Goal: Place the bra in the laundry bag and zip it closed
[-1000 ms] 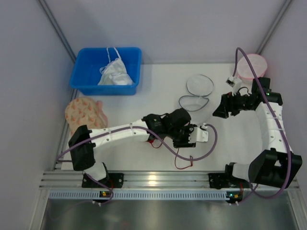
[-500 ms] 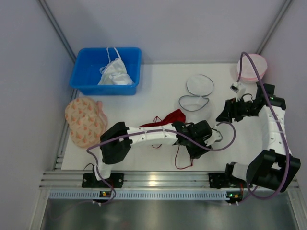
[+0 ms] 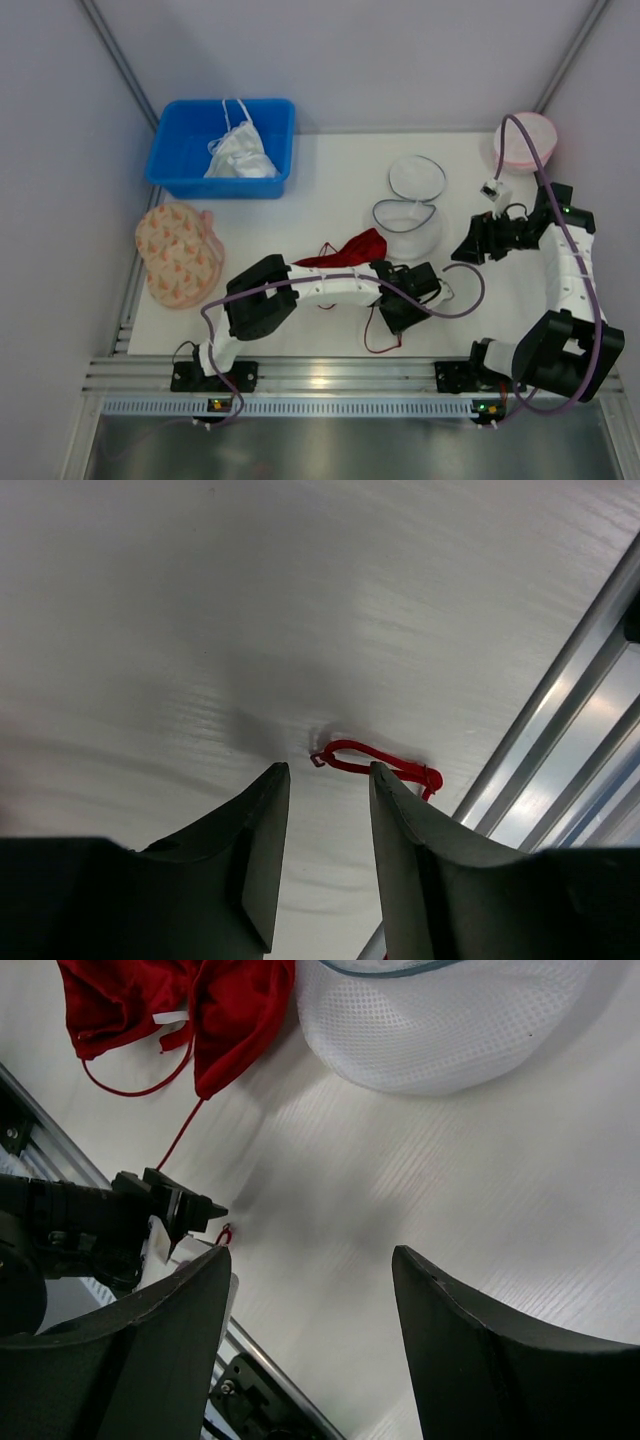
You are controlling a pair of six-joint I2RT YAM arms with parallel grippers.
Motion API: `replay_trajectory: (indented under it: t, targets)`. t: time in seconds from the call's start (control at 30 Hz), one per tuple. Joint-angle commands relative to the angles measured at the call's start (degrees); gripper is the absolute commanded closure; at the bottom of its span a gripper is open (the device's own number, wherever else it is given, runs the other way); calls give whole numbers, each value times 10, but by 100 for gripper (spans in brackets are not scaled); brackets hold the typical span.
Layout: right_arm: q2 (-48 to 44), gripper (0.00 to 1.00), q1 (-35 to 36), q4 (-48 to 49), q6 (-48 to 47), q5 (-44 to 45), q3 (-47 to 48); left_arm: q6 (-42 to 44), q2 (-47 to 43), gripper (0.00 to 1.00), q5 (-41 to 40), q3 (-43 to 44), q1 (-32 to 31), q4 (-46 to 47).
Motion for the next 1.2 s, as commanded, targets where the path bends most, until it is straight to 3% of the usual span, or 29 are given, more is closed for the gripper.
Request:
replay_trajectory:
  t: [0.0, 0.03, 0.07, 0.17, 0.2, 0.23, 0.33, 0.5, 0.77, 0.97, 1.17]
  targets:
    - [-11, 34, -14, -1, -26, -19, 0, 11, 9, 57, -16, 3, -2, -6]
    - [-10, 34, -16, -3, -29, -19, 1, 15, 11, 61, -15, 3, -2, -6]
    - [-8, 34, -17, -6, -31, -19, 2, 21, 12, 72, -16, 3, -2, -6]
    - [-4, 34, -23, -11, -35, -19, 8, 36, 5, 88, 1, 8, -2, -6]
    - [-4, 34, -23, -11, -36, -19, 11, 45, -7, 98, 9, 8, -2, -6]
    - [-4, 34, -23, -14, -37, -19, 13, 51, -15, 100, 17, 9, -3, -5]
    - [-5, 34, -24, -17, -38, -20, 16, 85, -64, 100, 46, -3, -3, 0]
    - [-7, 34, -24, -19, -38, -26, 19, 154, -193, 100, 66, -98, -3, 40]
    - [-9, 34, -23, -25, -36, -35, 23, 198, -336, 100, 11, -240, 4, 98]
    - [-11, 34, -23, -38, -40, -35, 30, 175, -381, 100, 29, -263, 135, 112]
    - [-3, 34, -19, -29, -24, -47, 28, 174, -337, 100, 37, -224, 264, 114]
